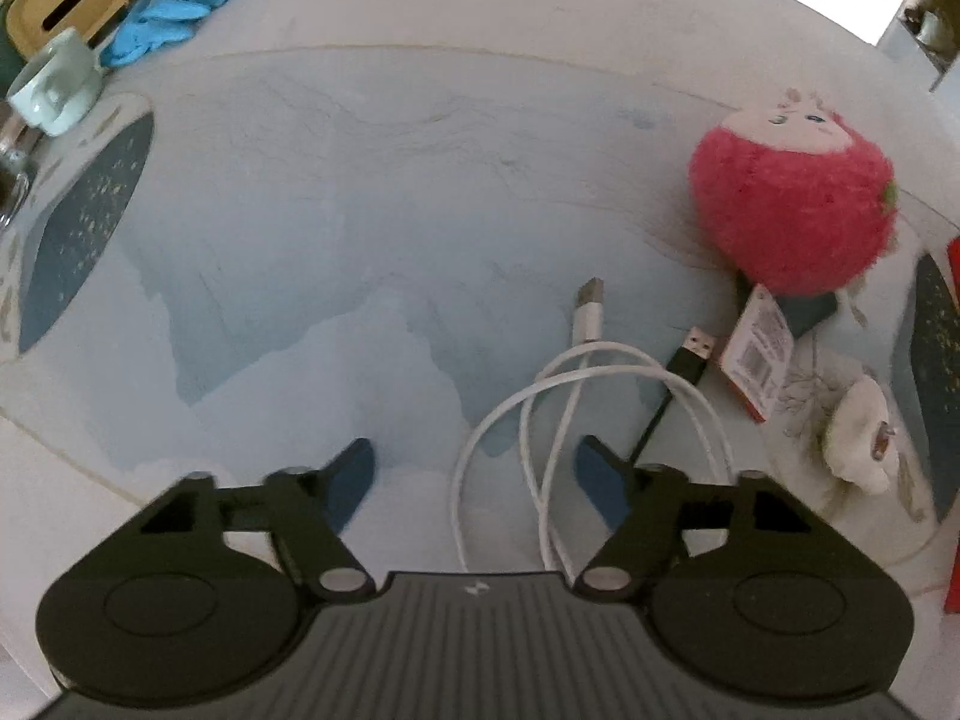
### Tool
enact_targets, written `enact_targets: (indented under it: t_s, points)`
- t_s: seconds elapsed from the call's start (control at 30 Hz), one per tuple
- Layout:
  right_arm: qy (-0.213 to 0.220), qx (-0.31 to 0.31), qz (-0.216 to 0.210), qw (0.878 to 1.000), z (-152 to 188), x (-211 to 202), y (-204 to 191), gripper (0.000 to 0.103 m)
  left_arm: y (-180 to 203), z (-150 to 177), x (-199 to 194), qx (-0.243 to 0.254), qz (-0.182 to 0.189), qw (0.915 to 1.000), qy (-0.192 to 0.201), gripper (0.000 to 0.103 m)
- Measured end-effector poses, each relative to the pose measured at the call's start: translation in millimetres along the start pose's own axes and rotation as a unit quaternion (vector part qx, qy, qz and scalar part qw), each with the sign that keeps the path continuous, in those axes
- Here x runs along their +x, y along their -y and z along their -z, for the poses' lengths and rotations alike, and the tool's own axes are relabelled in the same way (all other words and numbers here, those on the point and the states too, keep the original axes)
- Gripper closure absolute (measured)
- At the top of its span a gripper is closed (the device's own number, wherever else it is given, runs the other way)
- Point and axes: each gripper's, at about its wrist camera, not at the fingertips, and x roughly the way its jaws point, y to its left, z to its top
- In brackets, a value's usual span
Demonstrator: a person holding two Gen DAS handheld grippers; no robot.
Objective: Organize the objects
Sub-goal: 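Move the left gripper back to the mat and grasp the white USB cable, then lift the white USB cable with the left gripper toward the box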
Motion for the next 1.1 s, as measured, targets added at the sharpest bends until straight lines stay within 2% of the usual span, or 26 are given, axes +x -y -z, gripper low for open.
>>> enact_targets:
  t_s: [0.07, 0.13, 0.33, 0.47, 0.77, 0.97, 1.03, 1.1]
  points:
    - [0.0, 0.0, 0.001, 1.0, 0, 0, 0, 0.094, 4, -1, -3, 0.004, 0.002, 1.0, -0.004, 0.053]
    - [0.0, 0.0, 0.002, 1.0, 1, 0, 0, 0.093, 9, -2, -6, 0.014, 0.005, 0.9999, -0.007, 0.073]
    - [0.001, 0.001, 0.004, 1.0, 3, -1, -1, 0.093, 21, -1, -8, 0.044, 0.003, 0.9989, -0.018, 0.094]
    - [0.001, 0.002, 0.004, 1.0, 3, -1, -1, 0.093, 26, 3, -13, 0.052, 0.002, 0.9985, -0.018, 0.097]
    - [0.002, 0.002, 0.005, 1.0, 3, -2, -2, 0.093, 26, -1, -53, 0.067, 0.037, 0.9971, 0.003, 0.098]
    - [0.002, 0.001, 0.005, 1.0, 3, -2, -2, 0.093, 43, -2, -89, 0.106, 0.068, 0.9918, 0.023, 0.098]
    - [0.002, 0.002, 0.005, 1.0, 3, -2, -1, 0.093, 51, -3, -103, 0.121, 0.081, 0.9889, 0.031, 0.103]
    - [0.002, 0.002, 0.005, 1.0, 4, -2, -2, 0.093, 59, -4, -116, 0.137, 0.091, 0.9856, 0.041, 0.103]
